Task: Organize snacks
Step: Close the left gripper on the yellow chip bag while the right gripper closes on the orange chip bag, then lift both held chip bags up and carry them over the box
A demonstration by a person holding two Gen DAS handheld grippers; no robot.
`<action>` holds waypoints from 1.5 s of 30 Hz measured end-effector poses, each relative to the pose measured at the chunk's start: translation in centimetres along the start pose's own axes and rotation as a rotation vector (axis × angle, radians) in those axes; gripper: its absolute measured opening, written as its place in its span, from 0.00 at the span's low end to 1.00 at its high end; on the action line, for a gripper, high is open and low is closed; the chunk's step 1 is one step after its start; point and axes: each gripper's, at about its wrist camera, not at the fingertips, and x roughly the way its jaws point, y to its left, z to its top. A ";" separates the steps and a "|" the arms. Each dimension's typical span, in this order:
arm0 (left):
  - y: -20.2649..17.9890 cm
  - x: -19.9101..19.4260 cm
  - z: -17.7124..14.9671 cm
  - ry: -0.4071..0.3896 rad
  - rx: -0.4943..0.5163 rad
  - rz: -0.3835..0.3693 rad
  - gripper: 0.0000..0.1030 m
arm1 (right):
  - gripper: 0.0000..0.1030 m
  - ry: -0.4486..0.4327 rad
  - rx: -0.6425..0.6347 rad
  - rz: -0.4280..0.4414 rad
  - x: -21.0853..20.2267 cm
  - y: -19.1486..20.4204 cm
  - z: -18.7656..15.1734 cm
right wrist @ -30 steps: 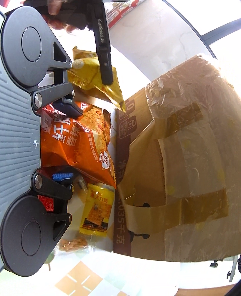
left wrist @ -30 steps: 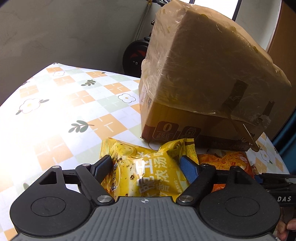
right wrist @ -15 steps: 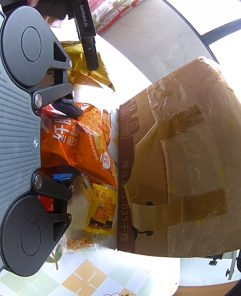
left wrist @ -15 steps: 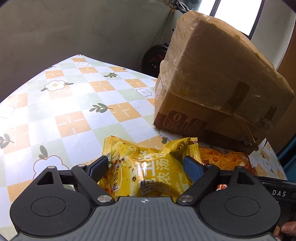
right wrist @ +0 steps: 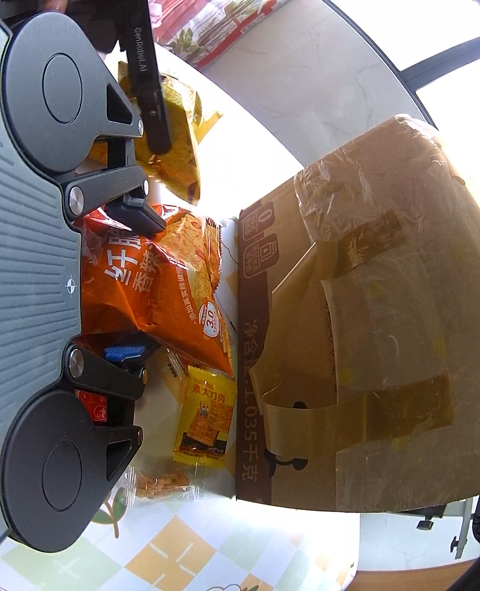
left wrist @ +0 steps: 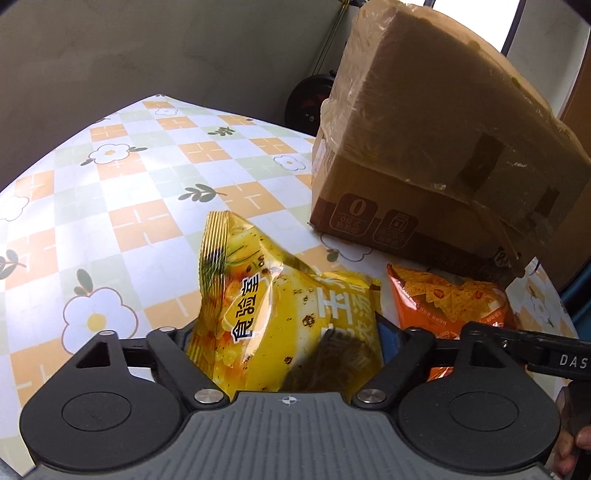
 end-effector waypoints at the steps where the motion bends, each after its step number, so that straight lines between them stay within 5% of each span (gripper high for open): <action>1: -0.1 -0.3 0.2 -0.014 0.010 0.004 0.76 | 0.51 0.002 0.005 0.006 0.0 0.0 0.0; 7: -0.3 -2.1 0.3 -0.048 0.022 -0.019 0.74 | 0.42 -0.014 0.017 0.032 -1.0 -0.1 0.0; 24: -0.7 -5.7 0.9 -0.084 0.038 0.007 0.75 | 0.40 -0.044 -0.135 0.011 -6.0 0.8 -1.3; 32: -2.2 -8.6 4.1 -0.194 0.083 -0.058 0.75 | 0.40 -0.232 -0.086 0.031 -12.2 0.1 1.9; 45: -8.5 -12.2 14.5 -0.502 0.264 -0.181 0.75 | 0.40 -0.611 -0.229 0.043 -19.9 0.7 14.7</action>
